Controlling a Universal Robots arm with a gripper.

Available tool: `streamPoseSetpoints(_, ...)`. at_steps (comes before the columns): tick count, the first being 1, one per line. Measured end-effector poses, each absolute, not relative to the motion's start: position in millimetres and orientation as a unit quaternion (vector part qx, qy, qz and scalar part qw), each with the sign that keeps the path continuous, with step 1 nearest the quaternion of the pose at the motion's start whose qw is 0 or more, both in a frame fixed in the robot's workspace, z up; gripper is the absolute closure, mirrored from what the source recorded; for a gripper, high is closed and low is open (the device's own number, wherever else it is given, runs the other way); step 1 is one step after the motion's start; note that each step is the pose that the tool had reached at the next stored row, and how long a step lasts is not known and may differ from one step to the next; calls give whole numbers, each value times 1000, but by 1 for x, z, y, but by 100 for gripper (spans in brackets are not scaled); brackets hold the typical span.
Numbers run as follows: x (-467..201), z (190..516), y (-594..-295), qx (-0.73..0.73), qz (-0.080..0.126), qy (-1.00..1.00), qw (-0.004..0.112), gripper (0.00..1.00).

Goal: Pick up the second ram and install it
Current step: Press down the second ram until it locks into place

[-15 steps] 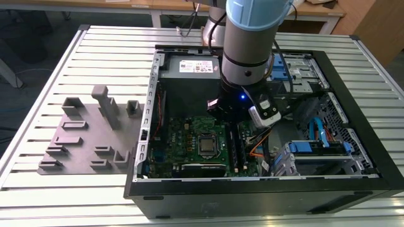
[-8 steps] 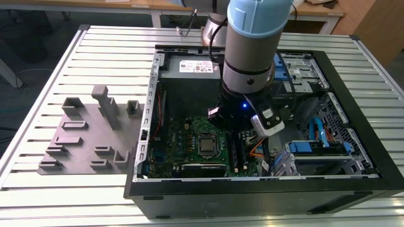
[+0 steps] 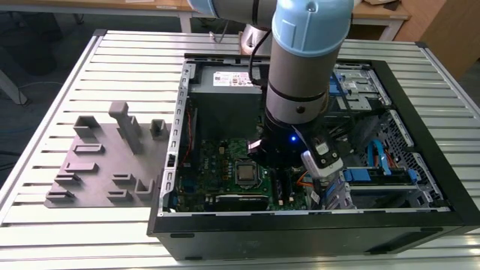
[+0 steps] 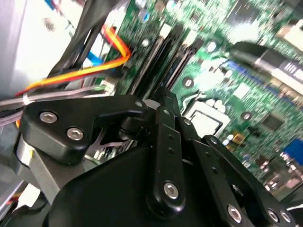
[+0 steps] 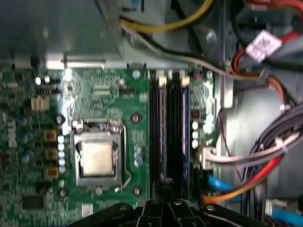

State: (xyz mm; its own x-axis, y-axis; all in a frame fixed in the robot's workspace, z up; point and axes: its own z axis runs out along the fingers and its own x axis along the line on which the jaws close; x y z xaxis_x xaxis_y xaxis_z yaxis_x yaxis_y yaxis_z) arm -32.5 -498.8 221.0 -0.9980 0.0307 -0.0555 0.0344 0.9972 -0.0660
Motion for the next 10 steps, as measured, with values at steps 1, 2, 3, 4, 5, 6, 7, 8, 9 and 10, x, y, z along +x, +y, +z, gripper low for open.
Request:
streamPoseSetpoints(1,-32,221,-501,16,-35,999,27,93)
streamPoseSetpoints(2,-33,221,-502,16,-37,999,27,93)
streamPoseSetpoints(3,-33,220,-503,16,-37,999,27,93)
streamPoseSetpoints(4,-33,220,-503,16,-38,999,27,93)
streamPoseSetpoints(5,-33,219,-504,16,-38,999,27,93)
streamPoseSetpoints(6,-33,219,-504,16,-38,999,27,93)
streamPoseSetpoints(7,-33,218,-504,16,-38,999,27,93)
streamPoseSetpoints(8,-33,217,-504,16,-38,999,27,93)
streamPoseSetpoints(9,-33,217,-504,16,-38,999,27,93)
streamPoseSetpoints(10,-33,216,-504,16,-38,999,27,93)
